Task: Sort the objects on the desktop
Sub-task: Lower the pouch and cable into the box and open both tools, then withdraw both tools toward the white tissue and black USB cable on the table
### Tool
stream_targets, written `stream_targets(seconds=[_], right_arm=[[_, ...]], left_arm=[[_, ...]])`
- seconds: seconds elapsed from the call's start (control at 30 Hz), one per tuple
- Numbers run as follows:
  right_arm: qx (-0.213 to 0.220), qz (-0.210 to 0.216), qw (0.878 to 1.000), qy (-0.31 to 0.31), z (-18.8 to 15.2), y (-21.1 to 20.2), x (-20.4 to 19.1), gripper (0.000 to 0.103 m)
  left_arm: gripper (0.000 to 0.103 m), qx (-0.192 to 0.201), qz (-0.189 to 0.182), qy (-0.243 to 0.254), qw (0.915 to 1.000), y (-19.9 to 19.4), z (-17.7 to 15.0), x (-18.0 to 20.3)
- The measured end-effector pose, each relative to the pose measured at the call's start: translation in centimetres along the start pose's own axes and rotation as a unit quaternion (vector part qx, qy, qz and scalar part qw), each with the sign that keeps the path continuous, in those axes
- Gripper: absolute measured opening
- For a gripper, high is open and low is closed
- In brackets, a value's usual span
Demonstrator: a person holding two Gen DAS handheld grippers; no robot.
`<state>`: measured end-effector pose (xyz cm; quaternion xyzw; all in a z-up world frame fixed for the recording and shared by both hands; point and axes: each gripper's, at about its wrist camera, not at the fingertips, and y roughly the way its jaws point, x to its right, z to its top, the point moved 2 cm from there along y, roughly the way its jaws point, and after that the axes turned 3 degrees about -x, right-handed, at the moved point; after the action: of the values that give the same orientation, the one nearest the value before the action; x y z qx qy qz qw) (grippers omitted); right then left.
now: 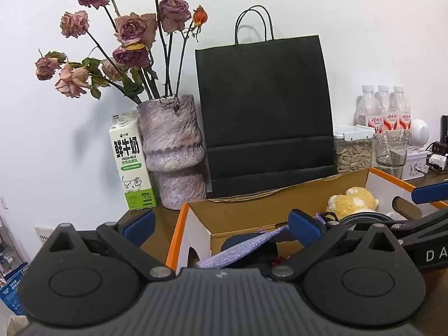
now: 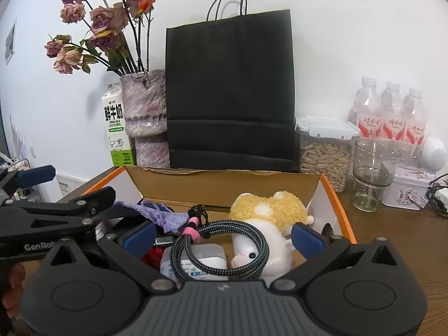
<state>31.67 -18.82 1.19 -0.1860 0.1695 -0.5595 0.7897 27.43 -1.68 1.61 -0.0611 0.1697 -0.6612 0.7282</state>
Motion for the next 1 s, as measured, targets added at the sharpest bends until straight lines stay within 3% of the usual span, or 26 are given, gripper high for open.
stream_targets(seconds=[0.37, 0.63, 1.0], right_arm=[[-0.002, -0.012, 1.000, -0.002, -2.6, -3.4, -0.5, 0.103], [-0.004, -0.015, 1.000, -0.013, -5.0, -6.3, -2.1, 0.103], [-0.021, -0.017, 1.000, -0.009, -8.3, -9.4, -2.7, 0.103]], left_arm=[[0.103, 0.019, 0.009, -0.017, 0.9996, -4.1, -0.8, -0.7], [0.103, 0.023, 0.012, -0.002, 0.9997, -7.4, -3.3, 0.3], [0.103, 0.002, 0.000, -0.015, 0.9999, -10.7, -6.1, -1.1]])
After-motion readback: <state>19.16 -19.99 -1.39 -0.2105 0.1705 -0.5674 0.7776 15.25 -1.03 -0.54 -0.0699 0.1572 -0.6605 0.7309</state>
